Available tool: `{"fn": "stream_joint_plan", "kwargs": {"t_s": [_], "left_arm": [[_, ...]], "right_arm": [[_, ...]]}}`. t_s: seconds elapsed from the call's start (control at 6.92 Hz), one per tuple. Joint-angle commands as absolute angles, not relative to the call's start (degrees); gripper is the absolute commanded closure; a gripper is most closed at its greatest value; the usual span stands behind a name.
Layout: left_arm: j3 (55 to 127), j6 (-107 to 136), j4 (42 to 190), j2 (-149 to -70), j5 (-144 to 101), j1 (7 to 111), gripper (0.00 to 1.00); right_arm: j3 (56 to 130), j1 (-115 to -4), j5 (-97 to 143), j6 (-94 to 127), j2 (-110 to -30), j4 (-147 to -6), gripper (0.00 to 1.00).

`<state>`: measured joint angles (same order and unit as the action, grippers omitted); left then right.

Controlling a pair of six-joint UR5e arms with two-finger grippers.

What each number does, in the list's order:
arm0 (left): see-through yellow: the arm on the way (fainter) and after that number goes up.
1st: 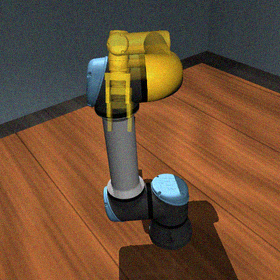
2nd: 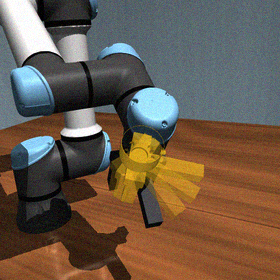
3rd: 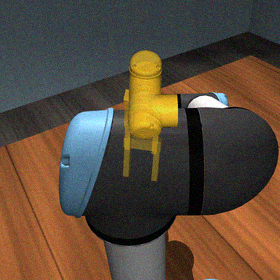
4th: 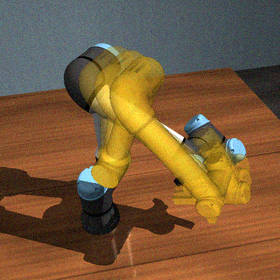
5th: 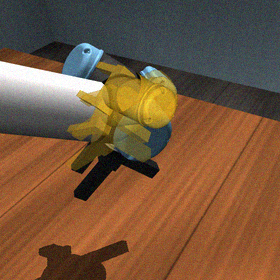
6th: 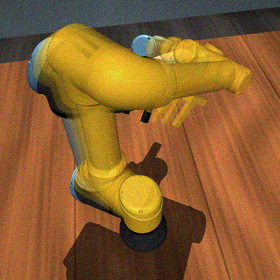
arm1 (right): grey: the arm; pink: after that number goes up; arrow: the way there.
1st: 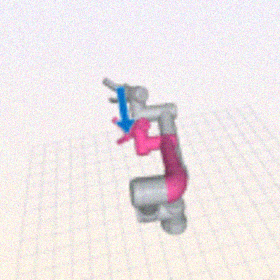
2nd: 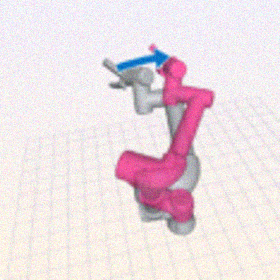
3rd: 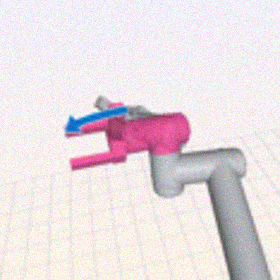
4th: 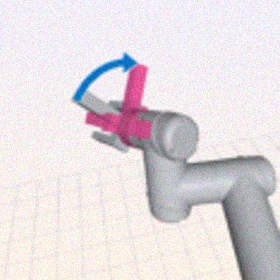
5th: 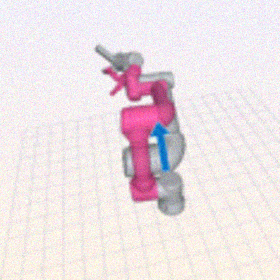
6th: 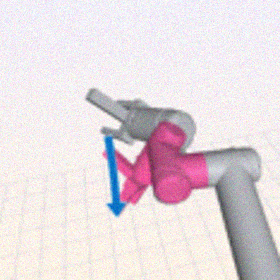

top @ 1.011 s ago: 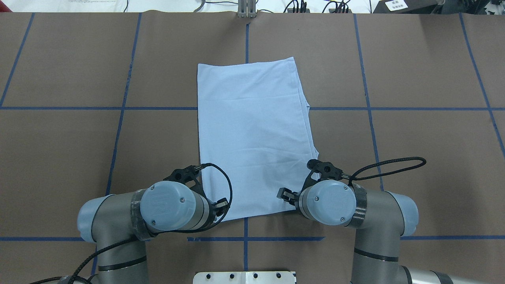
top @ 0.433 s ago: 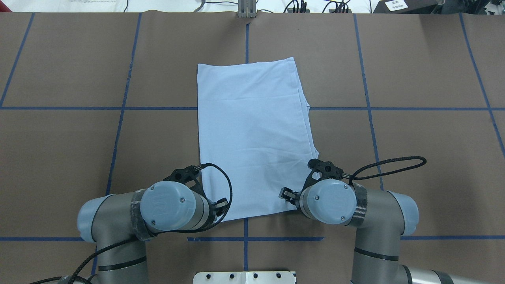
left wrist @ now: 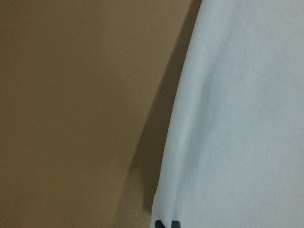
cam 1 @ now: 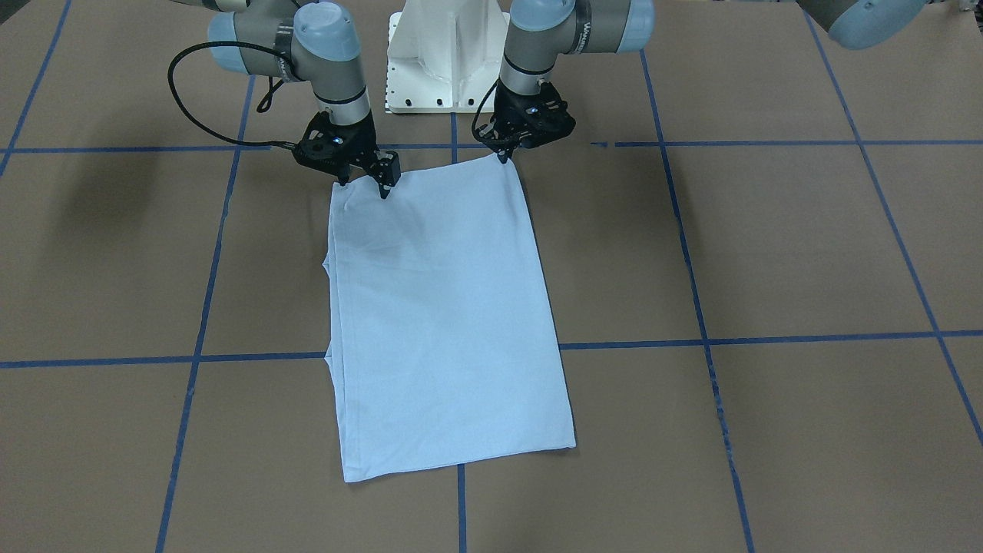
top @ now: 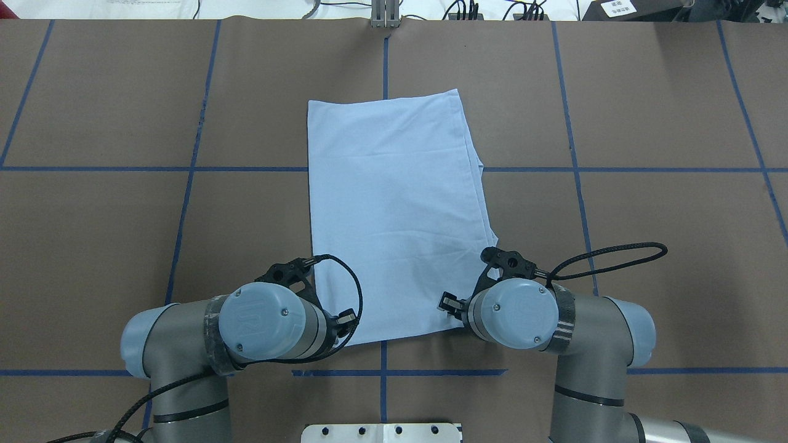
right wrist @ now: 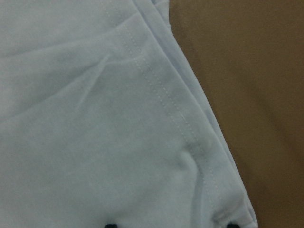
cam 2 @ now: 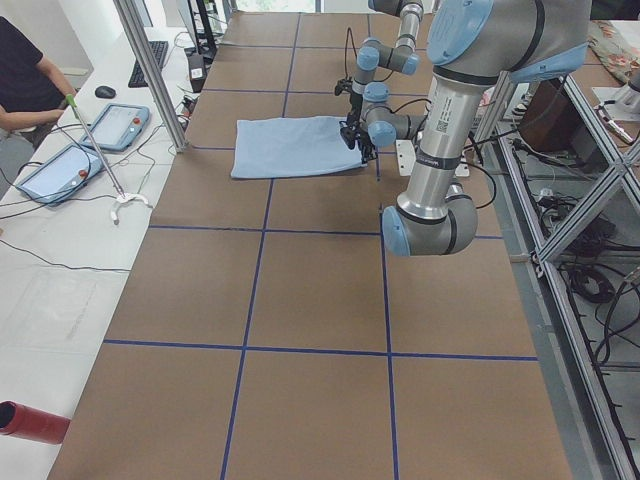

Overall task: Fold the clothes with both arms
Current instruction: 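Grasp the near shirt corners with both grippers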

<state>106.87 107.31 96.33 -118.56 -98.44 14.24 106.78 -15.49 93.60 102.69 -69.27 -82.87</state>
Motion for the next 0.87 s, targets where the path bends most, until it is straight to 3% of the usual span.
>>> {"fn": "stream_joint_plan", "kwargs": {"t_s": [0.0,0.29,0.72], "left_arm": [[106.88,107.31,96.33,-118.48,-98.35,14.24,1.00],[106.88,107.31,96.33,-118.56,-98.35,14.24,1.00],[106.79,107.31,96.42,-118.48,-98.35,14.24,1.00]], "right_arm": [[107.05,-15.64,93.69,102.66,-68.91,-82.88,0.90],[106.96,-15.73,93.60,102.66,-68.82,-82.79,0.99],[107.32,-16.43,93.52,102.66,-68.03,-82.79,1.00]]}}
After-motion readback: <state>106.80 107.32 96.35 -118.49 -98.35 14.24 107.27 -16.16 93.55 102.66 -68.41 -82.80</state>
